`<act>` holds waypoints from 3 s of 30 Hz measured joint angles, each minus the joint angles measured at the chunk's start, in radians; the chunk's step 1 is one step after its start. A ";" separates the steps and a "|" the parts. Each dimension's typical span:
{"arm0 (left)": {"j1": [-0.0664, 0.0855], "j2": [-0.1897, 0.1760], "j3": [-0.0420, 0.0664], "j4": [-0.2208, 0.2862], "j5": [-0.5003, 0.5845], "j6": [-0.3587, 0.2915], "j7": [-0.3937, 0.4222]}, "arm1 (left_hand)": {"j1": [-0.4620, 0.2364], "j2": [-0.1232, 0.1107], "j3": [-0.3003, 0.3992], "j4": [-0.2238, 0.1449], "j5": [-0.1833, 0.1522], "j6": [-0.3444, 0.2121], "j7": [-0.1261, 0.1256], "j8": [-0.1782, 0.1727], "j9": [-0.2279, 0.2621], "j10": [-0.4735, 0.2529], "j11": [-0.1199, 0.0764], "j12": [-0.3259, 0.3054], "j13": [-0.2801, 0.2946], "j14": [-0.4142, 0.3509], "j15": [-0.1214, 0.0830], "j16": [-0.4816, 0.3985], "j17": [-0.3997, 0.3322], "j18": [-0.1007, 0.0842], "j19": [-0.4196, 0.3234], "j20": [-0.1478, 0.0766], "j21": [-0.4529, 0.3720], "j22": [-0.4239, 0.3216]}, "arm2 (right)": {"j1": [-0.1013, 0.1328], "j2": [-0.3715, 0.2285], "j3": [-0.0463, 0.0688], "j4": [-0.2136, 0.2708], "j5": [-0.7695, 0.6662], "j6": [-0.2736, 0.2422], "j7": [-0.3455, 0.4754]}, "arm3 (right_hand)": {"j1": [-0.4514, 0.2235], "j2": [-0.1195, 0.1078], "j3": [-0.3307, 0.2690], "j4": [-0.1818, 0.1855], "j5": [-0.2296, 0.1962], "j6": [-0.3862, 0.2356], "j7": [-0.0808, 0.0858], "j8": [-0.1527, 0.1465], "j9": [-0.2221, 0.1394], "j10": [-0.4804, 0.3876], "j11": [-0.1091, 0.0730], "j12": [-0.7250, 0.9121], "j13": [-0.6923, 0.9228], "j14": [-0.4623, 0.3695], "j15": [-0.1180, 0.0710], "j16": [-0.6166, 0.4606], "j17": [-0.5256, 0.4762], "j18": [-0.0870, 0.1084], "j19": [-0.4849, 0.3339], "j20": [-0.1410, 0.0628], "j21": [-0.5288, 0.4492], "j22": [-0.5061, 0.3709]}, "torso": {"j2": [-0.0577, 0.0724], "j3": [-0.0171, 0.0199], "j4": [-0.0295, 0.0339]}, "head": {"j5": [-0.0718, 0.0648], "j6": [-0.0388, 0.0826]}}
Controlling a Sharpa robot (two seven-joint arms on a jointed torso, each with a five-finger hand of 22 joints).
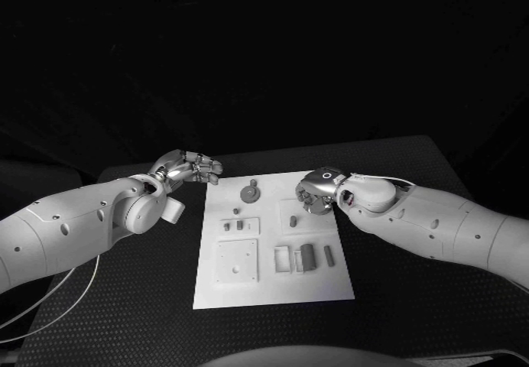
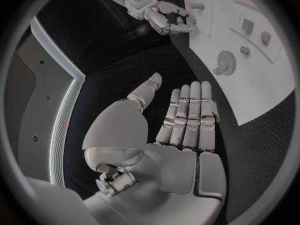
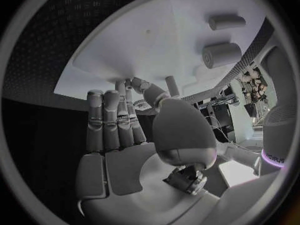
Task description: Assemble the parts on the task board
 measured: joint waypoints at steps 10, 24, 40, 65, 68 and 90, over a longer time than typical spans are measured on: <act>0.000 0.001 0.000 -0.002 0.000 0.000 -0.002 | 0.000 0.000 -0.003 -0.003 0.000 0.000 0.000 0.000 -0.001 0.000 0.000 0.000 -0.002 0.000 0.000 0.000 0.001 0.000 0.000 0.000 0.000 -0.001 | -0.001 -0.004 -0.001 0.005 -0.015 -0.004 0.000 | 0.020 0.005 0.003 -0.002 -0.001 0.021 -0.004 0.007 0.006 0.019 -0.005 0.010 0.005 0.010 -0.004 -0.004 0.000 -0.004 -0.002 -0.002 0.000 0.000 | 0.000 0.0000 -0.0001 | -0.002 0.000; 0.000 0.001 0.000 -0.005 0.000 -0.001 -0.005 | 0.004 0.004 -0.005 0.000 0.000 0.000 0.000 0.000 -0.001 0.000 0.000 0.000 -0.004 0.004 -0.004 0.000 0.003 -0.001 0.000 0.000 0.000 -0.002 | -0.006 -0.009 -0.002 0.004 -0.018 -0.025 -0.002 | 0.025 -0.018 0.146 0.001 -0.097 0.049 -0.016 0.015 0.016 0.050 -0.014 0.017 0.010 0.036 -0.022 -0.019 -0.002 -0.004 0.031 -0.012 -0.005 0.002 | 0.000 0.0001 -0.0002 | -0.008 0.000; 0.000 0.001 0.000 -0.006 0.000 -0.002 -0.013 | 0.004 0.004 -0.005 0.000 0.000 -0.004 0.004 0.000 -0.002 0.000 0.000 0.000 -0.007 0.004 -0.004 -0.008 0.005 -0.003 0.000 0.000 0.000 -0.004 | -0.007 -0.020 -0.003 0.013 0.019 -0.031 -0.003 | -0.042 -0.091 0.146 0.012 -0.108 0.006 0.011 -0.018 0.004 -0.047 0.013 -0.031 -0.006 0.034 0.019 -0.067 -0.010 -0.004 0.032 -0.010 -0.014 0.002 | 0.000 0.0000 -0.0010 | -0.011 0.002; 0.000 0.002 0.000 -0.014 0.001 -0.002 -0.019 | 0.004 0.004 -0.013 0.002 0.000 -0.004 0.004 0.000 -0.003 0.000 0.000 0.000 -0.013 0.011 -0.003 -0.008 0.012 -0.008 0.000 0.000 0.000 -0.006 | -0.010 -0.025 -0.005 0.024 0.029 -0.051 -0.015 | -0.026 -0.122 0.151 0.100 -0.108 -0.005 0.009 -0.013 -0.015 -0.104 0.047 -0.018 -0.147 0.030 0.033 -0.085 0.003 -0.028 0.038 -0.013 -0.019 0.002 | 0.000 -0.0003 0.0001 | -0.013 0.005; 0.000 0.002 0.000 -0.013 0.001 -0.002 -0.021 | 0.004 0.004 -0.016 -0.001 -0.002 -0.004 0.004 0.000 -0.003 0.003 0.003 0.000 -0.014 0.011 -0.003 -0.008 0.013 -0.009 0.000 0.000 0.000 -0.006 | -0.010 -0.023 -0.005 0.021 0.029 -0.054 -0.016 | -0.034 -0.096 0.151 0.100 -0.108 0.010 0.004 -0.004 -0.013 -0.078 0.039 -0.010 -0.153 0.039 0.027 -0.085 0.004 -0.028 0.043 -0.017 -0.013 0.002 | 0.000 -0.0002 -0.0004 | -0.013 0.005; 0.000 0.002 0.000 -0.014 0.001 -0.002 -0.031 | 0.004 0.004 -0.021 -0.001 -0.005 -0.004 0.004 0.000 -0.003 0.003 0.003 0.000 -0.018 0.014 -0.007 -0.012 0.018 -0.009 0.004 0.004 0.000 -0.008 | -0.013 -0.006 -0.004 0.012 0.021 -0.057 -0.030 | -0.040 -0.081 0.144 0.107 -0.108 0.031 -0.010 0.006 -0.011 -0.043 0.023 -0.002 -0.152 0.053 0.018 -0.095 0.005 -0.028 0.050 -0.021 -0.008 0.001 | 0.001 0.0000 -0.0004 | -0.015 0.004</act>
